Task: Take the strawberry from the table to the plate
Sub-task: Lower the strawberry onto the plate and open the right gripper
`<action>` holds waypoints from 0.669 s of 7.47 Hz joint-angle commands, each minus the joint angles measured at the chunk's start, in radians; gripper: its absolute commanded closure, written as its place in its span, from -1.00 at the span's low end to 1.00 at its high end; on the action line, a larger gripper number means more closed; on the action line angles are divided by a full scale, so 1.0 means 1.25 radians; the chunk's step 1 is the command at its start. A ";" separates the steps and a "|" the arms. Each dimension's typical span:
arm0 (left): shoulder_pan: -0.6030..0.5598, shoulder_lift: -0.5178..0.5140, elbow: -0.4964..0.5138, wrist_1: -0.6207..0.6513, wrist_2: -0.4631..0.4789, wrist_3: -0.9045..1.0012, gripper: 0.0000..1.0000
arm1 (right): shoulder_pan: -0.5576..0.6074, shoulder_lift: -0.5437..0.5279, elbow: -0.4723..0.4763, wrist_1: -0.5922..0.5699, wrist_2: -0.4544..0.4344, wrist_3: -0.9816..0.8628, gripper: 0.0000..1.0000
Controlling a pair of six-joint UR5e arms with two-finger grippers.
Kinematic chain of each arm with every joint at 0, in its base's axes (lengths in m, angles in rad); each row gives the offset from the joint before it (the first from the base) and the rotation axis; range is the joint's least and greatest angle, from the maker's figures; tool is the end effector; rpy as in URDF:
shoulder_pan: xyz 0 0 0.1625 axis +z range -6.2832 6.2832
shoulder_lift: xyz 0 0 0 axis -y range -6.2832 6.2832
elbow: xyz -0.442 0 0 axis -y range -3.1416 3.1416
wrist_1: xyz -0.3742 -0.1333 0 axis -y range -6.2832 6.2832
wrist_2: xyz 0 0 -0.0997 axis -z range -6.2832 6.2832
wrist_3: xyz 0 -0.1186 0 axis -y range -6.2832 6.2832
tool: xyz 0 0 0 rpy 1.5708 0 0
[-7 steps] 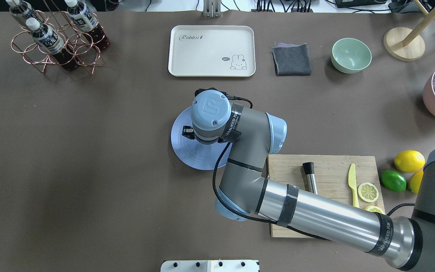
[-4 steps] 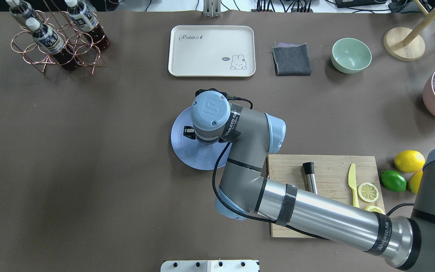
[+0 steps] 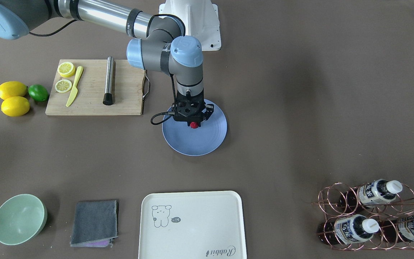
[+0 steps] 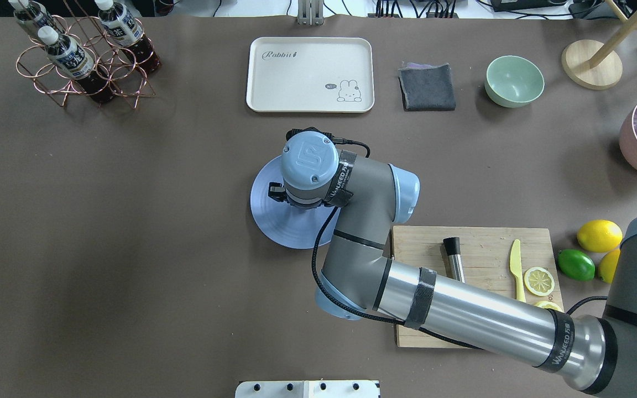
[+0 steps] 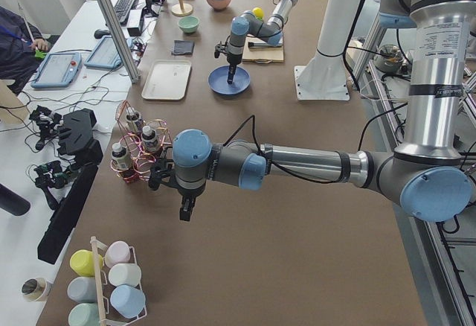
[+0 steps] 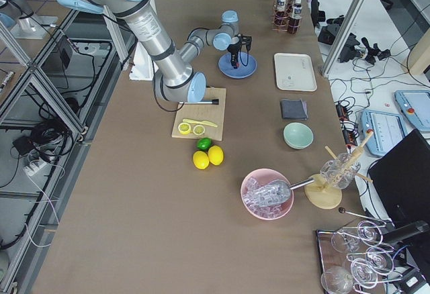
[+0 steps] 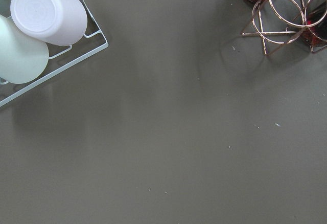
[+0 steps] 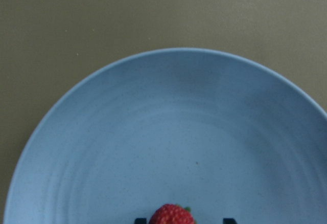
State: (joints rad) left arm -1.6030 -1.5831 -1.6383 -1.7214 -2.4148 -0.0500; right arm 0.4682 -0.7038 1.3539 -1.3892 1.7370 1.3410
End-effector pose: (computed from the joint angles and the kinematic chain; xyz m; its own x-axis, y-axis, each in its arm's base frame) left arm -0.0605 -0.4918 0.6286 0.6672 0.1004 -0.7381 0.0648 0.9793 0.1917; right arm -0.6523 -0.4573 0.2271 0.6618 0.0830 0.7450 -0.1902 0.9799 0.0598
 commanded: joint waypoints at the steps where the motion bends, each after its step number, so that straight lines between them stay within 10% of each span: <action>1: 0.000 0.010 0.005 -0.002 -0.002 0.000 -0.96 | 0.066 -0.006 0.020 -0.007 0.031 -0.085 -0.99; 5: -0.001 0.021 -0.001 -0.002 -0.003 0.000 -0.96 | 0.351 -0.214 0.144 -0.014 0.277 -0.416 -1.00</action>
State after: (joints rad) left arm -1.6042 -1.5590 -1.6389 -1.7246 -2.4193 -0.0506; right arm 0.7749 -0.8607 1.4667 -1.4054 1.9784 0.9787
